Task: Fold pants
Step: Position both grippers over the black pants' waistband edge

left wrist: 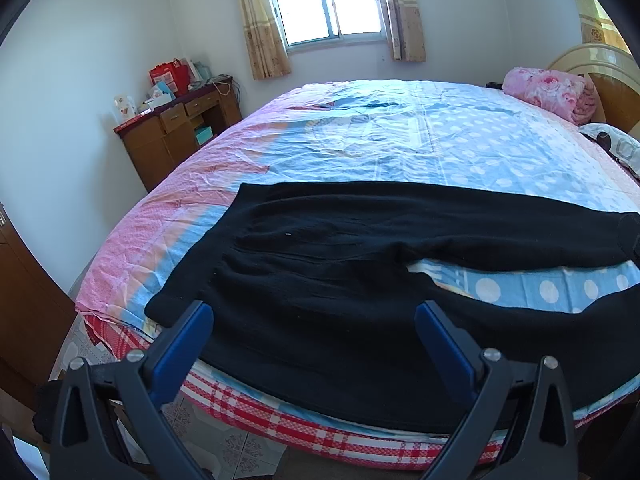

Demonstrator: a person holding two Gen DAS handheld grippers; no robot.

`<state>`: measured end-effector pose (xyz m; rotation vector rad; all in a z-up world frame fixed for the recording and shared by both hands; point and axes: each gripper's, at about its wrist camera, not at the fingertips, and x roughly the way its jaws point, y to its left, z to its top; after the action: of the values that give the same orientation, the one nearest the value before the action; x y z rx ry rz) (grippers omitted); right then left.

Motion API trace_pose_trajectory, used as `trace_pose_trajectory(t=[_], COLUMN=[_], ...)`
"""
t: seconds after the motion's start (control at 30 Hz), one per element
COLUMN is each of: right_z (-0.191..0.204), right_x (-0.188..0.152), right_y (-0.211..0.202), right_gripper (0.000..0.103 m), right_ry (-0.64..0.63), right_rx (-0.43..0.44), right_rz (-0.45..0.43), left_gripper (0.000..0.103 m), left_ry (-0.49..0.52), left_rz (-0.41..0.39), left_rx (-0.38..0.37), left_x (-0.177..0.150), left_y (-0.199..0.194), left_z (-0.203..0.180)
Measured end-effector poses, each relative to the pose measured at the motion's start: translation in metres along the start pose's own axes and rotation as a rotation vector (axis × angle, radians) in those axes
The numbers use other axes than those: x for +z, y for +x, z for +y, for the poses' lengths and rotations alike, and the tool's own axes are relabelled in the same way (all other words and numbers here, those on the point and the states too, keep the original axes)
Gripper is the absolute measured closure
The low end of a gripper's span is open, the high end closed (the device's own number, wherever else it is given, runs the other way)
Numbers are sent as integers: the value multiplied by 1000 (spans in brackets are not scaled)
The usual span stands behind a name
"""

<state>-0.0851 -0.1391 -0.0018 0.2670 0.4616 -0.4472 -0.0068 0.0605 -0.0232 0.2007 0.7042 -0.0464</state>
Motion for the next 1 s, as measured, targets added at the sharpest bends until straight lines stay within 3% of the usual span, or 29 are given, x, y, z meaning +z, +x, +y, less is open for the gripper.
trace_pose_trajectory(t=[0.63, 0.87, 1.0], right_z=[-7, -1, 21], right_x=[-8, 0, 19], right_y=[32, 52, 71], right_gripper=[1, 1, 1], right_ry=[-24, -115, -230], right_rx=[-21, 58, 137], right_rz=[69, 106, 129], left_gripper=[0, 0, 1], left_ry=[-12, -12, -40], left_rz=[60, 39, 101], left_rx=[-5, 11, -9], left_x=[6, 27, 43], left_y=[41, 58, 85], left_z=[9, 22, 38])
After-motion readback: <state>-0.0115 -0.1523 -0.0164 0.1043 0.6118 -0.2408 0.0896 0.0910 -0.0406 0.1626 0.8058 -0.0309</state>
